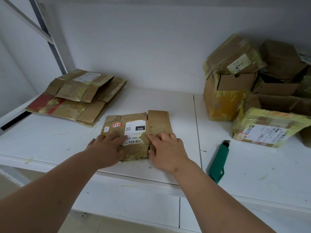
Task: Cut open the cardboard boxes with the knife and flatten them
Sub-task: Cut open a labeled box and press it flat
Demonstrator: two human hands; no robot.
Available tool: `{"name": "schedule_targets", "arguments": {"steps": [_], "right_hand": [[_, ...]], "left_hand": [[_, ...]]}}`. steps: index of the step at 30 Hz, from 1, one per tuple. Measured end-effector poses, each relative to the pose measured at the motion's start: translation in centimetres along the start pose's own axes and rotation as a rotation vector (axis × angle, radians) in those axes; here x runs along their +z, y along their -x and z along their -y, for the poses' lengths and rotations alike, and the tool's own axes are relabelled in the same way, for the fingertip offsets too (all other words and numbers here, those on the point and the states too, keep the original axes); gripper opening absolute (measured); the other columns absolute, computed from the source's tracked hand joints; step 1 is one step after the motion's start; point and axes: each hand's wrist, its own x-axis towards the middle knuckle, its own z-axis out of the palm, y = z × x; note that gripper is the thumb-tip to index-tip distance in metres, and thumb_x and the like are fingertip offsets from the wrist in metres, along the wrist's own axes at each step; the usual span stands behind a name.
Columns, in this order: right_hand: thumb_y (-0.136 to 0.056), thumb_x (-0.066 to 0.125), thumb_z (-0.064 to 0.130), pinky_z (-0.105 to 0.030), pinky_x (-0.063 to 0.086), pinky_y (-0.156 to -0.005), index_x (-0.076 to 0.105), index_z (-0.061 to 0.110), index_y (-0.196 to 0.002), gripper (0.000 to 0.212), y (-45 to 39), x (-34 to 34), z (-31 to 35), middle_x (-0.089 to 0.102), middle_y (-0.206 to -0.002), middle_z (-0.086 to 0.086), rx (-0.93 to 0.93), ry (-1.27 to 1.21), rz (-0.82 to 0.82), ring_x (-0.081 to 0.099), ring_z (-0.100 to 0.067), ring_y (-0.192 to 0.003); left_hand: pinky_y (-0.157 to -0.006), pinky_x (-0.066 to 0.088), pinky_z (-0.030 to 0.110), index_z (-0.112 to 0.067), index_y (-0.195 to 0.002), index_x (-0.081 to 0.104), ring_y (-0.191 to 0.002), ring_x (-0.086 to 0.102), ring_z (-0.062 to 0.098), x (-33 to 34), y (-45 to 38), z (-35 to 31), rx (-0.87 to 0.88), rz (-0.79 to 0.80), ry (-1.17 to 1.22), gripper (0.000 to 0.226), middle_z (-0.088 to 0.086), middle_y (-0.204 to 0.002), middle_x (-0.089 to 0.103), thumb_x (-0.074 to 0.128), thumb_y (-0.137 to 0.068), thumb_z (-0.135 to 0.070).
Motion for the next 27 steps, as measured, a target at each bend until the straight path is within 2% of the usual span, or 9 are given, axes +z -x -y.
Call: {"name": "schedule_targets", "arguments": {"steps": [3, 5, 9, 11, 13, 16, 19, 24, 27], "right_hand": [[-0.095, 0.041, 0.039, -0.036, 0.014, -0.119, 0.027, 0.033, -0.153, 0.060, -0.8, -0.4, 0.3, 0.022, -0.155, 0.004, -0.040, -0.036, 0.006, 0.015, -0.022, -0.143], [-0.099, 0.035, 0.034, -0.036, 0.004, -0.122, 0.028, 0.030, -0.153, 0.055, -1.3, -0.3, 0.5, 0.010, -0.164, 0.007, -0.079, -0.067, 0.039, 0.002, -0.017, -0.149], [-0.104, 0.026, 0.046, -0.039, 0.008, -0.122, 0.029, 0.033, -0.152, 0.051, -1.9, 0.2, 0.6, 0.018, -0.163, 0.011, -0.055, -0.074, 0.067, 0.009, -0.016, -0.150], [-0.102, 0.030, 0.052, -0.039, 0.021, -0.117, 0.029, 0.031, -0.151, 0.054, -2.6, 0.1, 0.6, 0.030, -0.156, 0.010, -0.020, -0.025, 0.005, 0.022, -0.019, -0.144], [-0.101, 0.034, 0.052, -0.039, 0.025, -0.113, 0.025, 0.028, -0.151, 0.057, -3.4, -0.1, 0.5, 0.032, -0.154, 0.005, 0.011, 0.003, -0.036, 0.025, -0.022, -0.141], [-0.100, 0.024, 0.059, -0.041, 0.009, -0.122, 0.010, 0.028, -0.157, 0.066, -4.1, 0.5, -0.2, 0.001, -0.165, 0.008, 0.006, 0.026, 0.061, 0.000, -0.019, -0.151], [-0.098, 0.014, 0.065, -0.044, -0.004, -0.123, -0.003, 0.031, -0.158, 0.071, -4.3, 1.4, -0.7, -0.015, -0.165, 0.011, 0.032, 0.051, 0.168, -0.014, -0.017, -0.152], [-0.099, 0.025, 0.058, -0.046, 0.003, -0.122, 0.016, 0.029, -0.155, 0.063, -5.5, 0.1, 0.1, 0.013, -0.162, 0.007, 0.004, 0.059, 0.051, 0.004, -0.017, -0.150], [-0.100, 0.016, 0.058, -0.048, -0.004, -0.122, 0.000, 0.032, -0.157, 0.065, -5.7, 1.2, 0.3, -0.010, -0.165, 0.010, -0.022, 0.075, 0.082, -0.014, -0.016, -0.151]], "left_hand": [[-0.120, 0.015, 0.046, -0.033, -0.151, 0.029, -0.148, 0.010, 0.023, -0.2, -1.2, -0.2, 0.061, 0.002, 0.012, 0.062, -0.009, -0.161, 0.012, 0.035, -0.091, -0.046], [-0.120, 0.018, 0.045, -0.024, -0.145, 0.040, -0.147, 0.014, 0.020, -0.2, -2.0, -0.2, 0.111, -0.036, 0.086, 0.059, -0.006, -0.159, 0.021, 0.029, -0.091, -0.046], [-0.114, 0.029, 0.046, -0.014, -0.128, 0.043, -0.139, 0.029, 0.023, 0.4, -2.9, -0.4, 0.137, -0.098, 0.134, 0.045, 0.002, -0.148, 0.038, 0.038, -0.098, -0.048], [-0.117, 0.025, 0.044, -0.012, -0.136, 0.035, -0.142, 0.025, 0.024, 0.6, -2.9, -0.9, 0.127, -0.115, 0.066, 0.063, 0.004, -0.153, 0.033, 0.042, -0.094, -0.057], [-0.120, 0.018, 0.042, -0.012, -0.140, 0.031, -0.146, 0.018, 0.023, 0.6, -2.9, -1.2, 0.107, -0.148, 0.016, 0.089, 0.004, -0.158, 0.025, 0.031, -0.082, -0.079], [-0.122, 0.008, 0.043, -0.014, -0.153, 0.014, -0.150, 0.001, 0.021, 1.2, -3.1, -0.8, 0.070, -0.159, -0.002, 0.135, -0.001, -0.163, 0.009, -0.008, -0.050, -0.099], [-0.122, 0.002, 0.045, -0.021, -0.156, -0.005, -0.150, -0.010, 0.023, 2.0, -3.6, -0.3, 0.035, -0.093, -0.033, 0.140, -0.004, -0.164, -0.009, -0.025, -0.040, -0.097], [-0.119, 0.013, 0.045, -0.027, -0.154, 0.013, -0.148, 0.007, 0.023, -0.4, -4.3, -0.7, 0.021, -0.085, -0.047, 0.130, -0.007, -0.161, 0.009, -0.009, -0.047, -0.098], [-0.121, 0.001, 0.045, -0.026, -0.156, -0.005, -0.150, -0.006, 0.024, 0.5, -4.4, -0.9, 0.058, -0.092, -0.058, 0.128, -0.002, -0.163, -0.003, -0.018, -0.050, -0.096]]}}
